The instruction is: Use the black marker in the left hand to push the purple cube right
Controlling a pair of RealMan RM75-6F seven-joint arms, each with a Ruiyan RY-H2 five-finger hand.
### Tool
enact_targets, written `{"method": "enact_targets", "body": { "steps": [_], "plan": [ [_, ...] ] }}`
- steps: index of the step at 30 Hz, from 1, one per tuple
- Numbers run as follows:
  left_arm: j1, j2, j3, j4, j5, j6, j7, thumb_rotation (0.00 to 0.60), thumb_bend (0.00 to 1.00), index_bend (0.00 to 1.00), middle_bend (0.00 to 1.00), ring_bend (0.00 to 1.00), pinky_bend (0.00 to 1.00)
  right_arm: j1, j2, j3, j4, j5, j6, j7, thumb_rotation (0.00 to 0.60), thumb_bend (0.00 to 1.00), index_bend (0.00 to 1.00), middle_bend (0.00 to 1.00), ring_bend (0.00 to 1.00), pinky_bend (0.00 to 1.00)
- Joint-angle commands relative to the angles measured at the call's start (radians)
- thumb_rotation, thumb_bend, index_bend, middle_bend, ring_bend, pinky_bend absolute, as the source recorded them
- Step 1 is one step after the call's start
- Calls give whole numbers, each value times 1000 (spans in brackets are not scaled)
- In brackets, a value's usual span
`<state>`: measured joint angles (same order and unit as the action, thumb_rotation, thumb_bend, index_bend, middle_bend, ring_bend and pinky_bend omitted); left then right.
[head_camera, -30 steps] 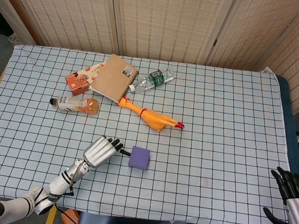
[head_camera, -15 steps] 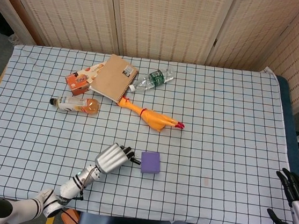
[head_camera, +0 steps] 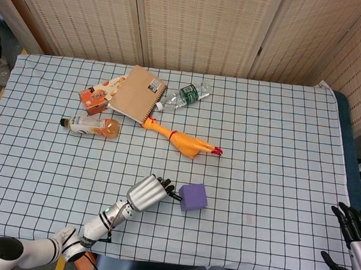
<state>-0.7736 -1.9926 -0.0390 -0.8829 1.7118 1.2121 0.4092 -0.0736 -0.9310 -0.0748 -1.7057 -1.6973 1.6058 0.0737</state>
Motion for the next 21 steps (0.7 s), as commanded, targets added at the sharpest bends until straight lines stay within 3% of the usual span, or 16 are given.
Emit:
{"method": "enact_targets", "body": {
  "steps": [1,13,17,21],
  "plan": [
    [-17,-17,-11,9,-11,-22,6,600,649,772,776,764,938,-5,4,1,4,0,9,11,600,108,0,0,0,0],
    [-49,-59,-33,62,-32,-36,-12,600,648,772,777,765,938,-11,8,6,11,11,17,27,600,107,0,0,0,0],
    [-23,-14,-13,33,-21,7,-23,600,649,771,777,765,938,-11,8,6,12,13,15,24,600,108,0,0,0,0],
    [46,80,40,-15,-12,59,-40,600,646,771,776,764,938,-11,6,6,12,11,12,19,600,107,0,0,0,0]
  ]
}}
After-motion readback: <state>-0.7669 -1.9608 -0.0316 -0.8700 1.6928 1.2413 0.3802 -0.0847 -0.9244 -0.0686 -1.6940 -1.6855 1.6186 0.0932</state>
